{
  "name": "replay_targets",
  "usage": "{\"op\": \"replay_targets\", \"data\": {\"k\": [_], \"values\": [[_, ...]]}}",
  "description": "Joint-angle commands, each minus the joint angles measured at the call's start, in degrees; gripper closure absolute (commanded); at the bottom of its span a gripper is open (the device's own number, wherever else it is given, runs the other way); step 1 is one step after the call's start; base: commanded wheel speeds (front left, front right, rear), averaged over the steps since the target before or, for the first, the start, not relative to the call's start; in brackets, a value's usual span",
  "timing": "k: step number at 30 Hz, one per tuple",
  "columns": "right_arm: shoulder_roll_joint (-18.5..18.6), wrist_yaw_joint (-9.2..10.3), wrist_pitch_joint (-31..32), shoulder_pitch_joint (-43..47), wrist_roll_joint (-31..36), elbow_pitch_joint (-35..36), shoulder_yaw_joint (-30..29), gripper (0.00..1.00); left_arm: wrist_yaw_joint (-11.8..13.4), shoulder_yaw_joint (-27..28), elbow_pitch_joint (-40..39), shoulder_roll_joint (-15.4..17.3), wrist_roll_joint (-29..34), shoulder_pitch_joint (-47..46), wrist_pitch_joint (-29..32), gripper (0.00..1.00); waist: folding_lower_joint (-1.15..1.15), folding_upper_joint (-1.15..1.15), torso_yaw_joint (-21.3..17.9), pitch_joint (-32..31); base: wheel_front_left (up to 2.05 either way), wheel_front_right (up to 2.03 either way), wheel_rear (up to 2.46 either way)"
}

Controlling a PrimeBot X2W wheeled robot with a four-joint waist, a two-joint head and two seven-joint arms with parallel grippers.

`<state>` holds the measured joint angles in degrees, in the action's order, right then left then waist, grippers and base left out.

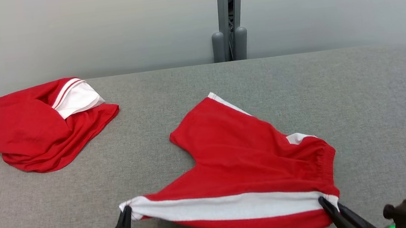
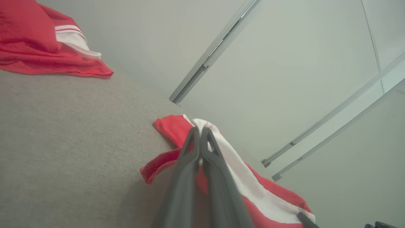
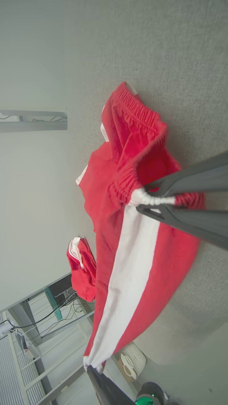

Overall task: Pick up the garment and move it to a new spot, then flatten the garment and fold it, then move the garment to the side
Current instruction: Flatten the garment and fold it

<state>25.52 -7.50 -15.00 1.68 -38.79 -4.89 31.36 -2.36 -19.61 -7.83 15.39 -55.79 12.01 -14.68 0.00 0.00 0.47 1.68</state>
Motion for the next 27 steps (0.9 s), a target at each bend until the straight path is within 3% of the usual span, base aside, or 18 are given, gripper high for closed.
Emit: {"op": "replay_targets", "data": {"k": [1, 9, 14, 20, 27], "values": [[0.6, 0.02, -0.3, 1.8, 0.2, 0.8, -0.7, 1.00, 0.6, 0.0, -1.4, 0.7, 0.6, 1.8, 0.0, 1.00, 0.00, 0.00, 0.0, -0.3, 0.00, 0.00, 0.00], [1.3, 0.02, -0.3, 6.6, -0.2, 4.2, -3.0, 1.00, 2.2, 1.1, -6.6, 2.7, 0.1, 6.3, 0.4, 1.00, 0.00, 0.00, 0.0, 0.1, 0.00, 0.00, 0.00], [0.2, 0.02, -0.3, 6.3, -1.3, 4.1, -4.3, 1.00, 2.2, 1.1, -5.6, 3.7, 0.7, 3.0, 2.1, 1.00, 0.00, 0.00, -0.9, 0.6, 0.00, 0.00, 0.00], [-4.1, 0.02, -0.2, 4.1, -2.9, 0.8, -6.8, 1.00, -0.1, -1.0, 2.4, 4.1, 3.2, -8.1, 5.0, 1.00, 0.00, 0.00, -2.9, 1.4, 0.00, 0.00, 0.00], [-9.3, 0.02, 0.3, -0.5, -2.5, -5.1, -7.5, 1.00, -2.8, -3.9, 17.2, 1.6, 5.5, -24.0, 7.0, 1.00, 0.00, 0.00, -7.2, 3.9, 0.00, 0.00, 0.00]]}}
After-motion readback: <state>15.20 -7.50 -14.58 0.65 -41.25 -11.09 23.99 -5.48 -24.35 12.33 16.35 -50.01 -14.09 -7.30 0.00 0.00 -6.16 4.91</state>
